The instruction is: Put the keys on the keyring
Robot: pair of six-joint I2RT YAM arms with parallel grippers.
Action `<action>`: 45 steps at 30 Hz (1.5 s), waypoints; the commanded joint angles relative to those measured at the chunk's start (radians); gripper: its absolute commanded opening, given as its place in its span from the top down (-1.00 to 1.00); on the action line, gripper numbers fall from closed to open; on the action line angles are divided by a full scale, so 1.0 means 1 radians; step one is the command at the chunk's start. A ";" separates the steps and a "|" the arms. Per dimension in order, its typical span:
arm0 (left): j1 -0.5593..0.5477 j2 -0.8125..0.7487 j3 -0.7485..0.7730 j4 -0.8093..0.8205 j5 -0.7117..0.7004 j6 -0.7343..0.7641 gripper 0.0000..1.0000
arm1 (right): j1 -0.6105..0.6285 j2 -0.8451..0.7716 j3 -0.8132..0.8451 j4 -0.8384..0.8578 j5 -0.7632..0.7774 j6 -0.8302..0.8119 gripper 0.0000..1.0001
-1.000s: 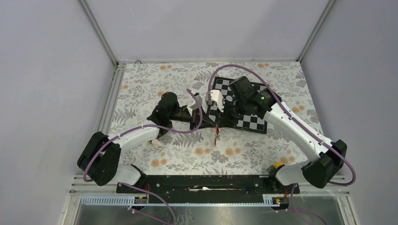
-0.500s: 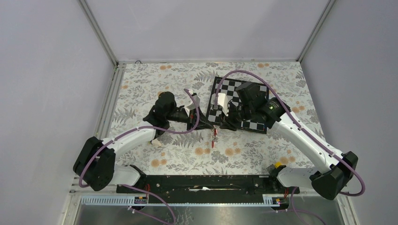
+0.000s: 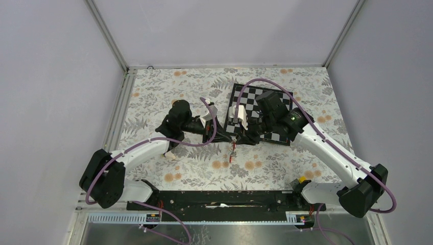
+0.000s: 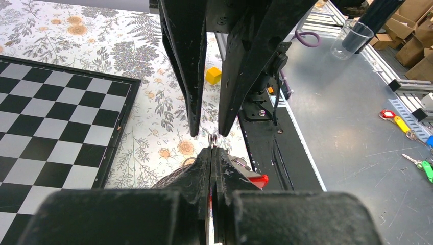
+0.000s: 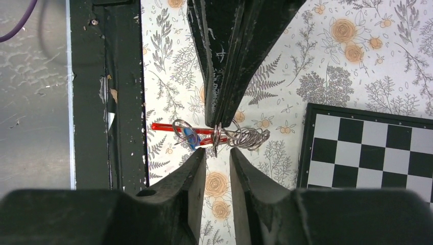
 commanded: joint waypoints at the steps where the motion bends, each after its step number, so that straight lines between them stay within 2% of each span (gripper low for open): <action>1: 0.005 -0.032 0.027 0.075 0.048 0.007 1.00 | 0.006 -0.005 -0.019 0.038 -0.044 -0.018 0.44; 16: 0.005 -0.036 0.020 0.095 0.047 -0.008 1.00 | 0.007 -0.012 -0.049 0.059 -0.037 -0.015 1.00; 34: 0.005 -0.032 0.005 0.160 0.051 -0.050 1.00 | 0.006 -0.001 -0.078 0.098 -0.054 0.014 0.99; 40: 0.005 -0.034 -0.003 0.165 0.056 -0.048 1.00 | 0.006 -0.019 -0.106 0.122 -0.031 0.018 0.92; 45: 0.006 -0.035 -0.005 0.168 0.057 -0.049 1.00 | 0.006 -0.037 -0.107 0.127 -0.014 0.023 0.78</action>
